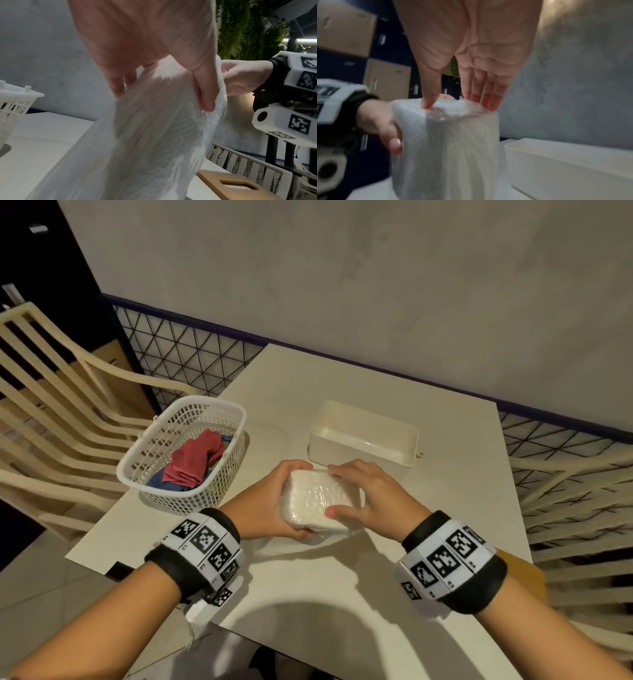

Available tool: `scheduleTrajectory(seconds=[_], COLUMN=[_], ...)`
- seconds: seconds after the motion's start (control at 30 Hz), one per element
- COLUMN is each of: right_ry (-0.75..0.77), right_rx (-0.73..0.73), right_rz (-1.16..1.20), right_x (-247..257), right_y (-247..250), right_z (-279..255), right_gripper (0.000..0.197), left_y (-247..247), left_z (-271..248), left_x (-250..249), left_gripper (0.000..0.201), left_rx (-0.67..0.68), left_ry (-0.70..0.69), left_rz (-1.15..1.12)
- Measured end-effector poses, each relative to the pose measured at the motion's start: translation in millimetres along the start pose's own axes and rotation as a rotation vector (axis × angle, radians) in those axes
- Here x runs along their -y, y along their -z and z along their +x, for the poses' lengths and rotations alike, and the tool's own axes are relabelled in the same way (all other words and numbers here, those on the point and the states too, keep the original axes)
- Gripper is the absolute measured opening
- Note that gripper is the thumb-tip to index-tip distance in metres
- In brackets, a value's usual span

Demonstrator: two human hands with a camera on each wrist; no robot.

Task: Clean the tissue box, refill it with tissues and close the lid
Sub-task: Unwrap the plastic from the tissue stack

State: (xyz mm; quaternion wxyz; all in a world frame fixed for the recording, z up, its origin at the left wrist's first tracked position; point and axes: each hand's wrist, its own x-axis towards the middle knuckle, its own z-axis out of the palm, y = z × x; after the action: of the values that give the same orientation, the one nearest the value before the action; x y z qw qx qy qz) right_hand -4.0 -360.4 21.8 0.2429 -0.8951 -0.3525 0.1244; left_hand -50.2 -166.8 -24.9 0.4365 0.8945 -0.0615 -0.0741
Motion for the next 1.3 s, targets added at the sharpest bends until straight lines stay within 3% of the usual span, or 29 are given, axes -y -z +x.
scheduleTrajectory(seconds=[0.13,0.27,0.43,0.57,0.73,0.8,0.87,0.97,1.03,1.13,1.2,1.3], right_ry=[-0.003,-0.017,-0.091,-0.320,-0.501,-0.512,-0.521,-0.603,-0.639,-0.718,-0.750,-0.526], right_rx=[-0.024,0.011,-0.047,-0.220,-0.299,-0.301,-0.258,-0.222,-0.189,-0.131,-0.121,-0.221], right_rz=[0.028,0.009,-0.026,0.372,0.903,1.060,1.238,1.435,1.522,1.390,1.059,0.708], right_x=[2,3,-26,-60,-84,-88,-88,-86,-81,-67,-63,-53], right_y=[1,-8,0,11,10,4,-6,-29,-44,-63,-67,-57], right_z=[4,3,10,0,-22,-26,-24,-12,-3,7,11,13], right_gripper=[0.062,0.088,0.075,0.051,0.023,0.031,0.054,0.078,0.078,0.039,0.042,0.049], left_y=[-2,-2,-1,1,4,7,11,21,29,40,47,47], left_z=[4,14,15,-3,-16,-15,-12,-7,-4,-1,1,7], left_x=[-1,-8,1,27,48,45,34,8,-6,-21,-26,-28], left_gripper=[0.094,0.119,0.138,0.144,0.165,0.167,0.163,0.149,0.135,0.110,0.094,0.094], left_rx=[0.013,0.012,0.080,0.033,-0.112,-0.110,-0.093,-0.110,-0.111,-0.086,-0.079,0.015], left_ry=[0.009,0.030,0.119,0.243,0.380,0.360,0.285,0.187,0.158,0.169,0.171,0.169], left_rz=[-0.009,-0.016,0.002,-0.023,-0.488,-0.605,-0.669,-0.709,-0.663,-0.431,-0.236,0.070])
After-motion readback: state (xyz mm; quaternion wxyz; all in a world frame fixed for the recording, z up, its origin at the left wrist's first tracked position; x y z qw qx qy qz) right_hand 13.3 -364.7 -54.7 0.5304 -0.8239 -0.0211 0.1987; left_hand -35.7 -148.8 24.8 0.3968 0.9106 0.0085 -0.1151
